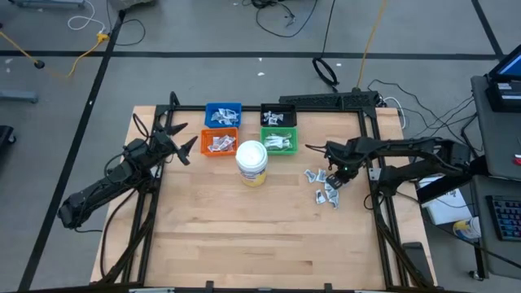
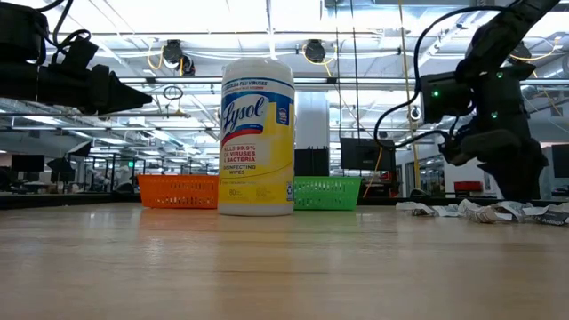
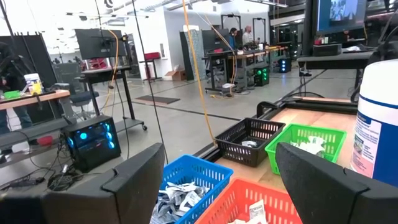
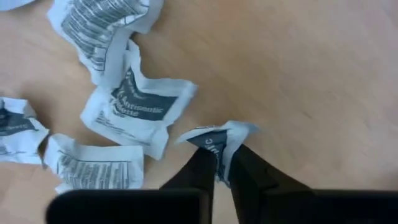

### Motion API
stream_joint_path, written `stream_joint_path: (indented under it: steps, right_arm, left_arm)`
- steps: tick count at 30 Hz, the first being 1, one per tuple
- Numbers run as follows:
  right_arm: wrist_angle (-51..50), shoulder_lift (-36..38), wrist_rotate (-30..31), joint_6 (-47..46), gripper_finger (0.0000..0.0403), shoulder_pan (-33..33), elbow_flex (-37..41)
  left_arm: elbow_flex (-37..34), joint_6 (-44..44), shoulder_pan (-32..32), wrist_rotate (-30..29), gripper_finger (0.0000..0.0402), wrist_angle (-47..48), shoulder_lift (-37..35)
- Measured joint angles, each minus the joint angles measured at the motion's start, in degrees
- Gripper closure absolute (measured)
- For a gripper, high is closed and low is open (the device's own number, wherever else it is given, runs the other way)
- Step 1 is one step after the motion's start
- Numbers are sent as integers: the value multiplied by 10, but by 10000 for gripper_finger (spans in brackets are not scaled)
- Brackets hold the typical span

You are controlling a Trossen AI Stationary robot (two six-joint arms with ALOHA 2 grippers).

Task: Pick & Place First Aid Supplies
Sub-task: Put the black towelette pack into the black bin

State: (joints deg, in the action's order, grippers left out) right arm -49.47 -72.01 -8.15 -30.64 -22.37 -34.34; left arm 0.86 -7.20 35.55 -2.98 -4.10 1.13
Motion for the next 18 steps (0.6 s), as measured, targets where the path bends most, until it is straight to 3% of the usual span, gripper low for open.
stream_joint_path:
  steps: [13, 18]
  right_arm:
    - [-143, 0, 36, 46, 391, -34, -124]
    - [-178, -66, 36, 96, 390, -56, -209]
  left_arm:
    - [0, 0, 0, 0, 91, 0, 0]
    - [0, 0, 0, 0, 92, 0, 0]
